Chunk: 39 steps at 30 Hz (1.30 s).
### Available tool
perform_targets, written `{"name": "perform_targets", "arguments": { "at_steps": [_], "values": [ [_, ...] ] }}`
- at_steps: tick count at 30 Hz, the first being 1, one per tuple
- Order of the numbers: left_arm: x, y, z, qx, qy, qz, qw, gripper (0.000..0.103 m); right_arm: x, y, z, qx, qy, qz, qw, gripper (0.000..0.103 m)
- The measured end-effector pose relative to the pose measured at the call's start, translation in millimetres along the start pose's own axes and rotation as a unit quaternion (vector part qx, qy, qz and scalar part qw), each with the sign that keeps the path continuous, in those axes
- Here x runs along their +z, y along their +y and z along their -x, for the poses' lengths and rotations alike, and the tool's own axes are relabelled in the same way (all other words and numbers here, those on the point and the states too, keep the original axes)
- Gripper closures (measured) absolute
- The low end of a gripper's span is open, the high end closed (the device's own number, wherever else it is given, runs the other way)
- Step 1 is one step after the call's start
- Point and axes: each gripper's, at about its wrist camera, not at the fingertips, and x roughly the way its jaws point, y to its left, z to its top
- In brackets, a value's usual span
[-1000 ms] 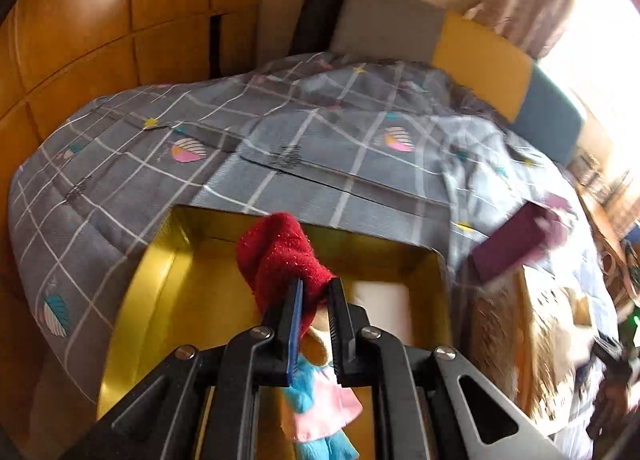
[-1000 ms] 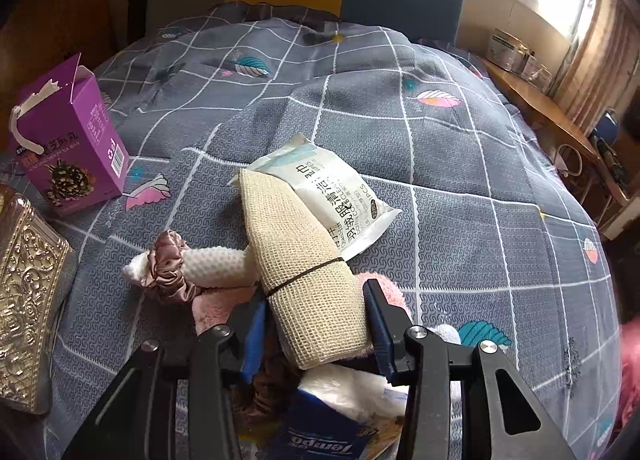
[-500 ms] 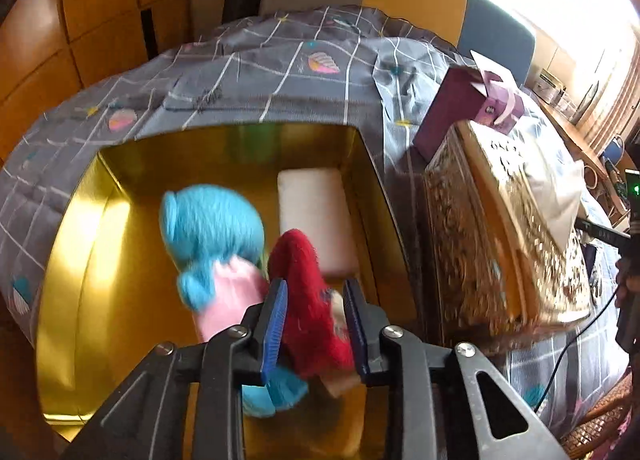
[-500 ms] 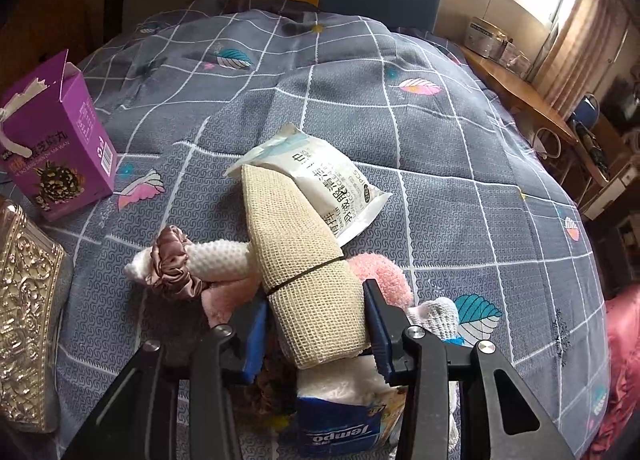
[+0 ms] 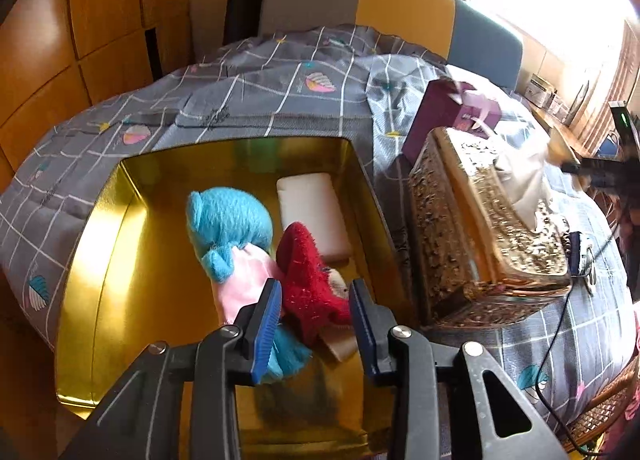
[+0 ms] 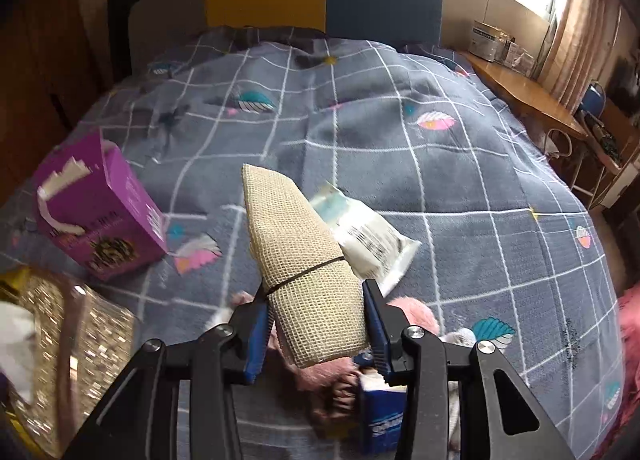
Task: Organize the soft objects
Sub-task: 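Carry the beige bandage roll to the gold tray and release it with the right gripper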
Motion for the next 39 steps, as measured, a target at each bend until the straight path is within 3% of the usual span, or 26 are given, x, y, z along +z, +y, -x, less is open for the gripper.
{"name": "perform_targets", "arguments": {
  "at_steps": [8,14,27,39],
  "values": [
    [0,-7,16,-0.008,-0.015,-0.013,0.9998,0.068,33,60,27,0.078,-0.031,0.018,0.996,0.060],
    [-3,-5,17,-0.009,-0.015,-0.012,0.9998,0.068,32,115,51,0.135,-0.054,0.076,0.987,0.060],
    [-6,6,17,-0.006,-0.016,-0.004,0.9998,0.068,-12,197,86,0.232,-0.052,0.184,0.954,0.060],
    [-7,71,29,0.039,-0.040,0.078,0.9954,0.068,-83,269,86,0.291,0.029,0.245,0.924,0.059]
  ]
}}
